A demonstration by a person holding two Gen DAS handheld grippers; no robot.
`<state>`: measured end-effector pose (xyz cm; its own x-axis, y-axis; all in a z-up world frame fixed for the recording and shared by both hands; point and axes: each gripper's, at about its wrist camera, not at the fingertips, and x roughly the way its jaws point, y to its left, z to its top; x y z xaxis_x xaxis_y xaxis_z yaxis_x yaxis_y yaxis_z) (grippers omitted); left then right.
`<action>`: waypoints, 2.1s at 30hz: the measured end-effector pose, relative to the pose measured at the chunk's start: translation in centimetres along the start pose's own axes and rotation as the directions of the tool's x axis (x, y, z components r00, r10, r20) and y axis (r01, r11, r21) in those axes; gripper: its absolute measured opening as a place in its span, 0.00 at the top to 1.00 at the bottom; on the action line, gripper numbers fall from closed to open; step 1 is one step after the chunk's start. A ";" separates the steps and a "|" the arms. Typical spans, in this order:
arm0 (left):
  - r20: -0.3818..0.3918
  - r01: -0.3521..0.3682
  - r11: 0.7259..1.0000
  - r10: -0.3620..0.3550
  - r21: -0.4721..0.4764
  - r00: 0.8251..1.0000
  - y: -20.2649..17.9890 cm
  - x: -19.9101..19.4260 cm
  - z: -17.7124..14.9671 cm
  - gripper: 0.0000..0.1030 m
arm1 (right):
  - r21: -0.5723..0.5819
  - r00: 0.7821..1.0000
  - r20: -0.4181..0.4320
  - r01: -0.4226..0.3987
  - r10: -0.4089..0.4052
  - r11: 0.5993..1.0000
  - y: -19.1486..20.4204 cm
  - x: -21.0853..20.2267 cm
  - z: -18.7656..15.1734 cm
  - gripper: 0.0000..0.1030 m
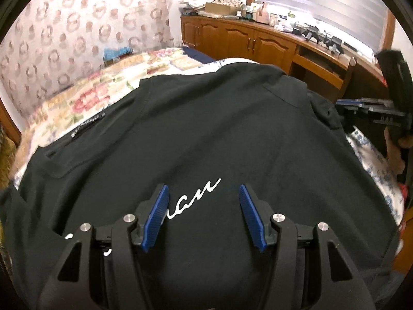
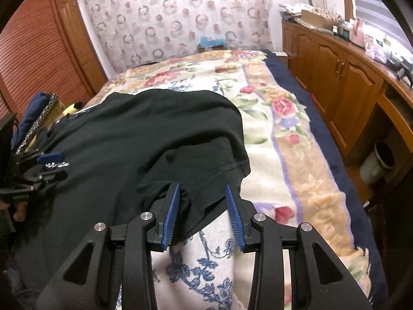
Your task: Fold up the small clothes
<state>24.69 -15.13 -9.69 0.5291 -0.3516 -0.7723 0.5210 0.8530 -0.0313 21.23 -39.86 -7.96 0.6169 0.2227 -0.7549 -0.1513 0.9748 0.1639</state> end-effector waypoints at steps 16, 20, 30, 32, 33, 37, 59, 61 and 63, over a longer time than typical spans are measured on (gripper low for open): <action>-0.011 0.023 0.999 -0.023 0.037 1.000 -0.8 0.5 0.2 0.25 | 0.064 1.000 -0.019 -0.014 0.015 0.998 -1.9 0.8 0.3 0.60; -0.012 0.026 0.999 -0.026 0.037 1.000 -0.8 0.5 0.2 0.24 | 0.065 0.999 -0.029 -0.014 0.016 0.998 -2.0 1.0 0.4 0.60; -0.011 0.018 0.999 -0.018 0.027 1.000 -0.9 0.5 0.2 0.22 | -0.001 0.999 -0.028 0.044 -0.044 0.999 -1.0 1.0 0.8 0.85; -0.011 0.018 0.999 -0.018 0.028 1.000 -0.9 0.5 0.2 0.22 | -0.032 0.996 -0.021 0.089 -0.090 0.996 -0.6 0.8 0.9 0.94; -0.011 0.018 0.999 -0.017 0.028 1.000 -0.9 0.5 0.2 0.22 | -0.037 0.995 -0.017 0.095 -0.096 0.995 -0.4 0.6 1.0 0.96; -0.003 0.010 1.000 -0.010 0.025 1.000 -1.0 0.5 0.3 0.22 | -0.042 0.992 0.010 0.125 -0.125 0.991 0.3 -0.3 1.5 0.97; 0.238 0.056 0.986 -0.018 -0.154 0.971 5.8 -5.2 1.0 0.22 | -0.207 0.996 -0.024 -0.087 0.083 0.974 13.6 0.6 4.1 0.87; 0.241 0.061 0.986 -0.022 -0.154 0.970 5.7 -5.2 0.8 0.22 | -0.207 0.998 -0.014 -0.070 0.069 0.976 13.3 0.2 4.4 0.79; 0.243 0.063 0.986 -0.024 -0.155 0.970 5.6 -5.3 0.6 0.22 | -0.198 0.999 0.008 -0.047 0.049 0.979 12.7 -0.4 4.8 0.75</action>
<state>25.29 -8.72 -5.40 0.6630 -0.4552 -0.5943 0.4434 0.8784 -0.1782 22.71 -27.55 -2.53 0.6150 0.2704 -0.7407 -0.3297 0.9415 0.0699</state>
